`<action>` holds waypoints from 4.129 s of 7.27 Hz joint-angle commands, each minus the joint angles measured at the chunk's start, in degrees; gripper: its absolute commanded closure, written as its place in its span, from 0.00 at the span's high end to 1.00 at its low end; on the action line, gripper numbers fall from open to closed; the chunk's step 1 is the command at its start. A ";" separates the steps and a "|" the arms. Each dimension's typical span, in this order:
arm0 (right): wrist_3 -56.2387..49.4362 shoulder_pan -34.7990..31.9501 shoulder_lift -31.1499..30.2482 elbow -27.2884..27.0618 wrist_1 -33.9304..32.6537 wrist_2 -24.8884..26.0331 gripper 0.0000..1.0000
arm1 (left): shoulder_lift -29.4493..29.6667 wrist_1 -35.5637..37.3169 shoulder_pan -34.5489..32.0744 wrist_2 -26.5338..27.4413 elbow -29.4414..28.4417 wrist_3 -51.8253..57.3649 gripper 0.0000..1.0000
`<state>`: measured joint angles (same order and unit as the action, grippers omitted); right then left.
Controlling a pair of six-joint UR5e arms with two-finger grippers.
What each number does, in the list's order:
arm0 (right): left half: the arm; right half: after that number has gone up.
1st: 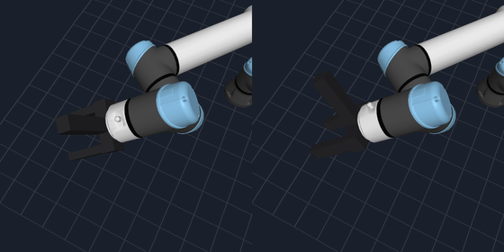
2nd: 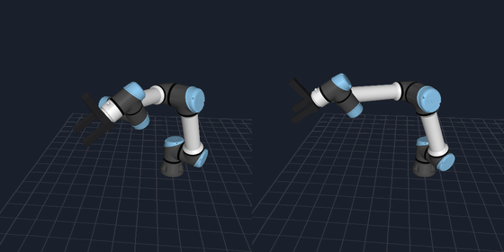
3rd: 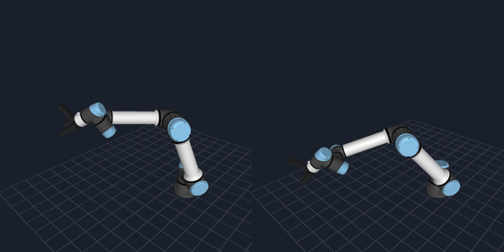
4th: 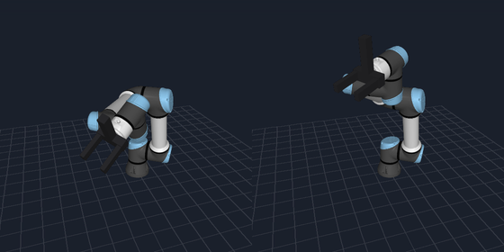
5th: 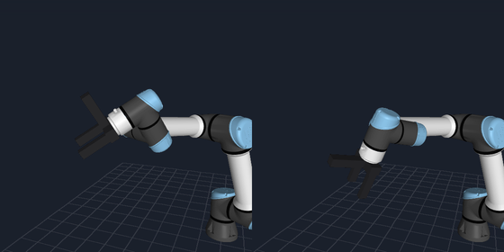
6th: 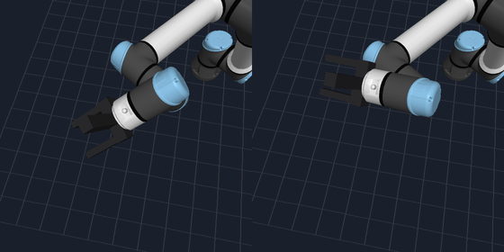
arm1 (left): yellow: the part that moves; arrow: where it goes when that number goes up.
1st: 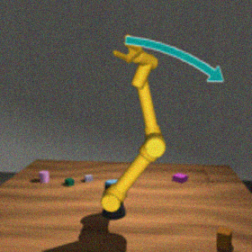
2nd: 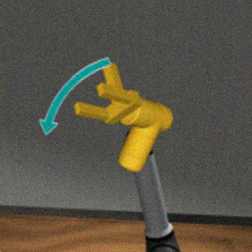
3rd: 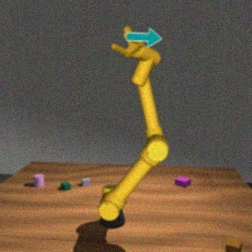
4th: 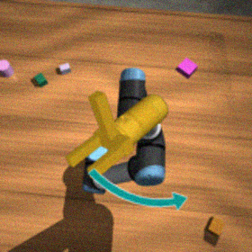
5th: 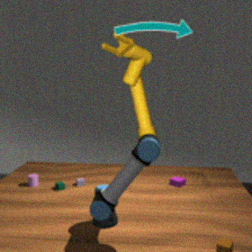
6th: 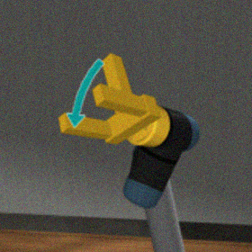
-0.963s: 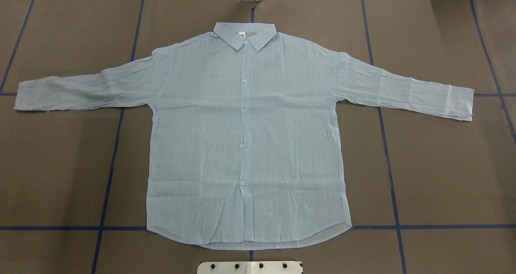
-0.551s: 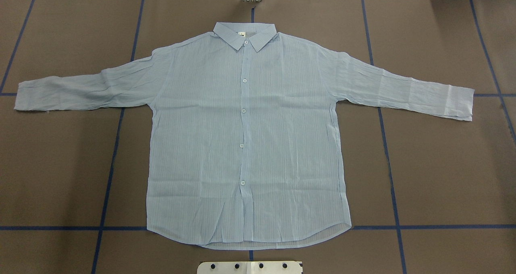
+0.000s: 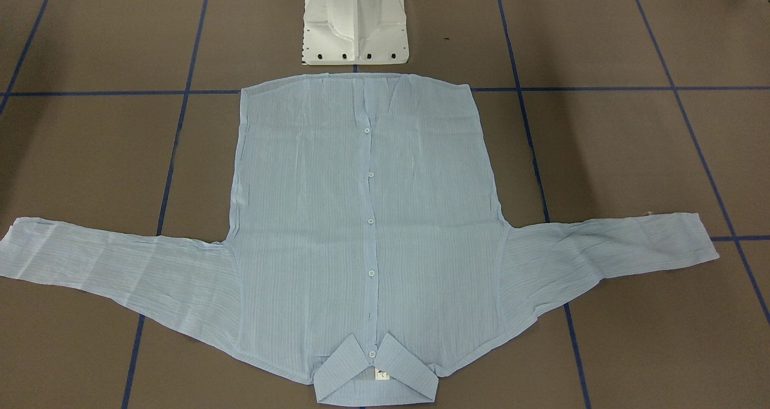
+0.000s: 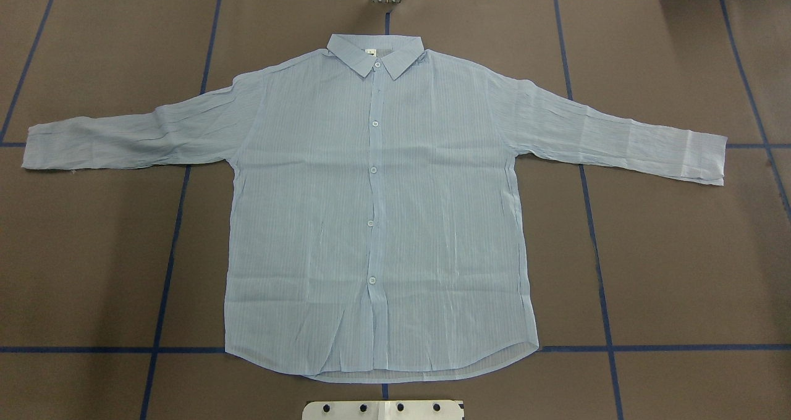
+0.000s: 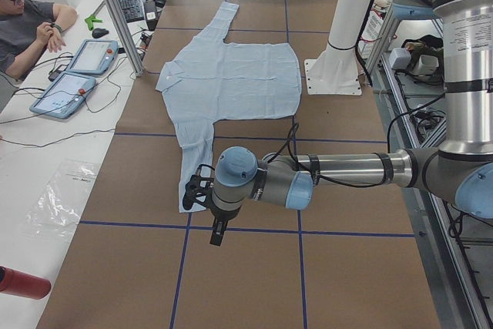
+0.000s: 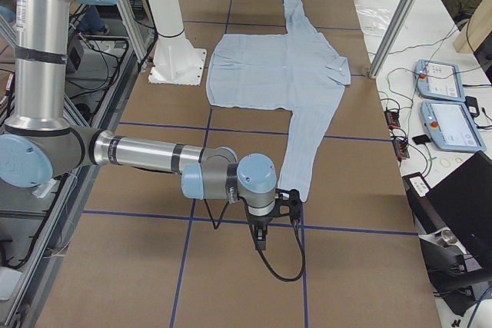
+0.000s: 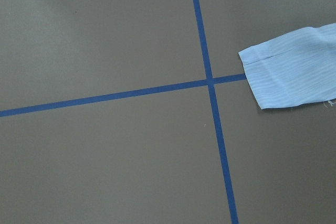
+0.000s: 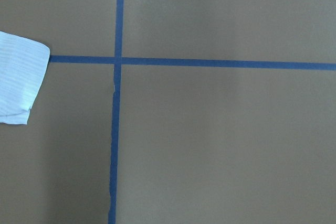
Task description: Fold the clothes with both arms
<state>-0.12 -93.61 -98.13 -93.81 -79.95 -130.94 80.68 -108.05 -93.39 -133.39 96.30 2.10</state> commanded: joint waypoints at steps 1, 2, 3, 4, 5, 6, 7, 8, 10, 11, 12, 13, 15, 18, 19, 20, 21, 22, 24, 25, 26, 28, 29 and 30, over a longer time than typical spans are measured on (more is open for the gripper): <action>0.38 0.09 0.22 0.21 9.57 0.07 1.00 | 0.34 -4.87 -0.04 -0.11 -0.93 0.18 1.00; 0.64 0.09 0.39 0.21 13.98 0.07 1.00 | 3.57 -11.94 -0.04 0.24 -1.63 -0.52 1.00; 1.17 0.09 3.53 1.08 14.81 0.07 1.00 | 7.61 -20.71 0.05 0.50 -3.38 -0.52 1.00; 3.52 0.35 4.78 2.31 15.17 -0.10 1.00 | 10.26 -22.97 0.22 0.42 -5.49 -0.52 1.00; 3.72 0.79 5.83 2.67 15.26 -0.97 1.00 | 13.68 -23.43 0.31 0.16 -9.25 -0.52 1.00; 3.72 2.71 6.54 2.15 16.39 -2.11 1.00 | 14.06 -26.39 0.31 0.15 -10.85 -0.61 1.00; 7.72 6.73 6.63 2.32 18.75 -1.77 1.00 | 13.89 -28.42 0.31 0.07 -11.30 -0.52 1.00; 20.21 12.25 6.64 2.41 22.78 0.58 1.00 | 13.45 -28.70 0.40 0.06 -11.31 -0.52 1.00; 42.74 23.33 6.19 10.09 43.80 10.22 0.98 | 12.83 -28.79 0.40 -0.20 -11.31 -0.52 1.00; 46.92 25.90 6.72 15.54 51.31 12.62 0.95 | 12.66 -28.88 0.40 -0.20 -11.31 -0.52 1.00; 47.75 26.36 7.07 18.98 54.95 12.99 0.84 | 12.31 -30.01 0.40 -0.11 -11.31 -0.52 1.00; 47.67 26.37 9.42 22.24 56.12 13.08 0.73 | 11.52 -31.07 0.40 -0.20 -11.39 -0.52 1.00; 47.67 26.37 14.88 28.49 57.00 13.08 0.66 | 11.08 -31.69 0.40 -0.20 -11.39 -0.52 1.00; 47.40 26.46 14.90 30.08 57.27 13.69 0.61 | 10.90 -31.70 0.40 -0.20 -11.31 -0.52 1.00; 47.40 26.46 14.72 30.18 57.44 13.87 0.61 | 10.90 -31.70 0.40 -0.11 -11.31 -0.44 1.00; 47.40 26.72 14.63 30.27 57.36 14.40 0.61 | 10.90 -31.70 0.40 -0.11 -11.39 -0.43 1.00; 47.49 27.24 14.63 30.27 57.36 15.36 0.59 | 10.90 -31.70 0.40 -0.11 -11.39 -0.43 1.00; 47.49 27.51 14.63 30.18 57.36 15.45 0.57 | 10.90 -31.70 0.40 -0.11 -11.39 -0.43 1.00; 47.49 27.95 14.63 30.18 57.45 15.46 0.56 | 10.90 -31.70 0.40 -0.11 -11.39 -0.43 1.00; 47.49 28.04 14.63 30.18 57.45 15.46 0.55 | 10.81 -31.70 0.40 -0.11 -11.39 -0.43 1.00; 47.58 28.13 14.55 30.36 57.88 15.46 0.53 | 10.81 -31.70 0.40 -0.11 -11.39 -0.43 1.00; 47.75 28.48 14.55 30.53 58.15 15.72 0.37 | 10.81 -31.70 0.40 -0.11 -11.40 -0.43 1.00; 47.67 28.57 14.55 30.79 58.15 15.72 0.37 | 10.81 -31.70 0.40 -0.20 -11.39 -0.43 1.00; 47.75 28.57 14.55 30.71 58.15 15.72 0.35 | 10.81 -31.70 0.40 -0.11 -11.39 -0.43 1.00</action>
<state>47.59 -65.10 -83.58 -63.15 -21.82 -115.24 91.50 -139.75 -92.99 -133.54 84.89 1.67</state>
